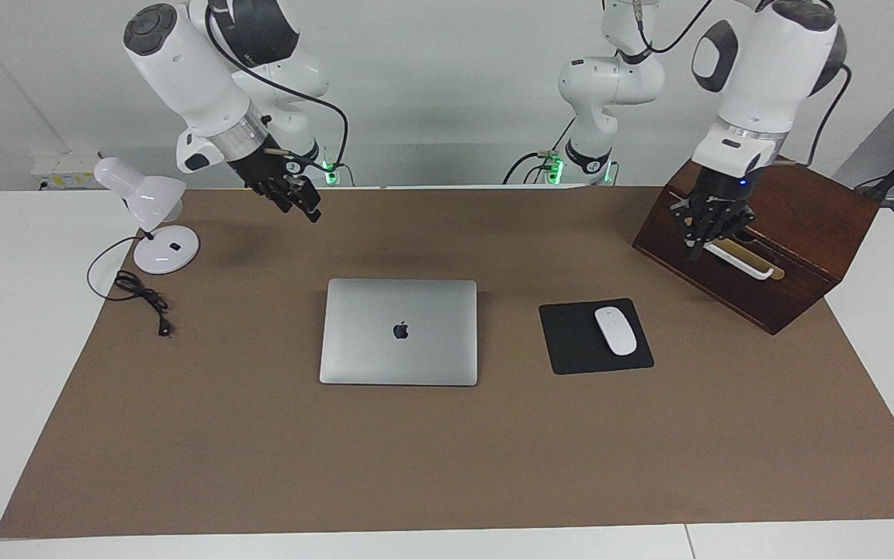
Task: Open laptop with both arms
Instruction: 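Move the left gripper toward the laptop front while the right gripper approaches its lid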
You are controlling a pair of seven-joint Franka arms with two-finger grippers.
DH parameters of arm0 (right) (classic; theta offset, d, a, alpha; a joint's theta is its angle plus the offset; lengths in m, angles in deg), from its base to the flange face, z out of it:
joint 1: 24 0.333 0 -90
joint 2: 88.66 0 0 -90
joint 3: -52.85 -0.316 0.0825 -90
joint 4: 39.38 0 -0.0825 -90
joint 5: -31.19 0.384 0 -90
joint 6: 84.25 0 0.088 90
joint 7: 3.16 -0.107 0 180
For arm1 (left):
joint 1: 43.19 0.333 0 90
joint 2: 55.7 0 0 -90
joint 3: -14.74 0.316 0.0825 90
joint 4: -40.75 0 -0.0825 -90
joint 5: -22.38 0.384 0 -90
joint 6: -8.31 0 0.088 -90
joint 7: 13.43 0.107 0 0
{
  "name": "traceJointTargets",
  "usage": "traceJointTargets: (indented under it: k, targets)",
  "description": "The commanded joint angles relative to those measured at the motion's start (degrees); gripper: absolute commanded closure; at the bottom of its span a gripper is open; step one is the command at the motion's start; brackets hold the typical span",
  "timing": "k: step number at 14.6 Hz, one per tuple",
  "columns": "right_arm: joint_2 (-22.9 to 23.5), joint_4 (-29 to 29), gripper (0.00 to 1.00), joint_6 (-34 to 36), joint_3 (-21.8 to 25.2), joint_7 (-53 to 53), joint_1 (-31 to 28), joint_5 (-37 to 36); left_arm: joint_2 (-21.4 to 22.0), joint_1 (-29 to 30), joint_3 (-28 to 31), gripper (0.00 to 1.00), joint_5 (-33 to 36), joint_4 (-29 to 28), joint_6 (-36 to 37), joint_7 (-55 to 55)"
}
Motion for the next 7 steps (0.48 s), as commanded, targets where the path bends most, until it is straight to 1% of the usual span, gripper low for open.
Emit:
traceJointTargets:
  k: [1,3,5,7]
  targets:
    - [-3.78,-6.51,0.27,-5.76,-0.1,-4.45,0.48,4.1,7.09,-3.66,0.69,1.0,-0.64,-12.14,-9.66,0.27]
    - [-4.13,-8.71,0.27,-8.75,-0.1,-6.47,0.57,7.34,8.68,-5.07,0.69,1.0,-0.9,-16.8,-14.94,0.27]
    - [-4.93,-11.69,0.27,-13.76,-0.1,-8.75,3.8,8.59,10.52,-8.14,0.78,1.0,-0.99,-22.76,-22.31,0.18]
    - [-4.75,-14.77,0.27,-20.95,-0.1,-13.67,7.75,8.68,11.67,-11.03,0.78,1.0,-0.99,-27.61,-28.56,-0.35]
